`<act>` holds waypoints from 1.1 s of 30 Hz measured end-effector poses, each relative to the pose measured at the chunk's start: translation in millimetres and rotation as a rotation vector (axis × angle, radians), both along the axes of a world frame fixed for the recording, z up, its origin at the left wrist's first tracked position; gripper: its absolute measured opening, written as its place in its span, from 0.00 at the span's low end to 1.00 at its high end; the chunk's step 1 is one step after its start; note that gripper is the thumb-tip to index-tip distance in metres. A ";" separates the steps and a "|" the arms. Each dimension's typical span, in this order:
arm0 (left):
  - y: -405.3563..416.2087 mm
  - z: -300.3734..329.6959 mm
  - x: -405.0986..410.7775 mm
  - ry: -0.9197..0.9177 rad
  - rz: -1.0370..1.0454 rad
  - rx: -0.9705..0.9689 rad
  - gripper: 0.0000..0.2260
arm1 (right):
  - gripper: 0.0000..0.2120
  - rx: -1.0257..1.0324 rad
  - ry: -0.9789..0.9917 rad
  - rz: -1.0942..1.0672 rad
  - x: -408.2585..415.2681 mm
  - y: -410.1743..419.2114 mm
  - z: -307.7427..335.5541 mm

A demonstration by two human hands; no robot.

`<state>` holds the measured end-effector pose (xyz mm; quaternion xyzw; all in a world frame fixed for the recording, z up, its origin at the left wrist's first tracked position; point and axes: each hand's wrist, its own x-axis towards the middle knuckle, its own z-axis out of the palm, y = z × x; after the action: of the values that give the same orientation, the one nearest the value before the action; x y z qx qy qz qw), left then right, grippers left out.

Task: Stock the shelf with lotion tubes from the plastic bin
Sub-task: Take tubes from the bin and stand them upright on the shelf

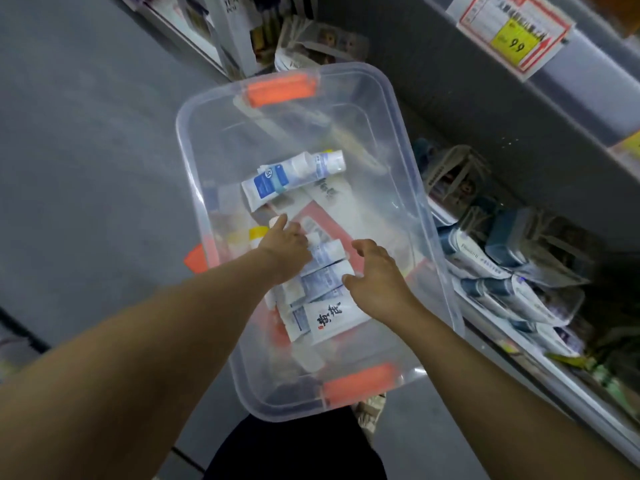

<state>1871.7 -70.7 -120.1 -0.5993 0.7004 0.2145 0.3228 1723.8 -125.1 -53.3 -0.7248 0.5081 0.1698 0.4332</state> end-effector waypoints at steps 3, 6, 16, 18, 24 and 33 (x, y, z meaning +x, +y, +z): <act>-6.7 12.4 7.2 0.101 0.095 -0.085 0.17 | 0.24 -0.029 0.004 0.016 3.0 -2.5 4.0; -14.2 31.4 17.5 0.216 0.300 -0.210 0.16 | 0.25 -0.059 0.009 -0.007 7.3 -6.9 14.3; -2.4 109.8 65.3 1.051 1.535 -0.489 0.13 | 0.26 -0.112 -0.041 0.007 36.4 -21.6 54.9; 4.0 125.6 72.1 1.188 1.716 -0.571 0.10 | 0.27 -0.134 -0.050 0.055 49.5 -21.8 58.2; 30.2 145.1 92.4 1.248 1.993 -0.799 0.06 | 0.28 -0.184 -0.035 0.246 93.6 -29.2 54.3; 53.6 128.4 90.6 1.298 2.209 -0.886 0.10 | 0.28 -0.390 0.029 0.623 147.6 -60.3 -7.7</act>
<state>1962.3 -17.1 8.3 -0.6884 -0.1080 0.3595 -0.6206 1871.4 -185.3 -61.0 -0.9113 0.2920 0.2034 0.2071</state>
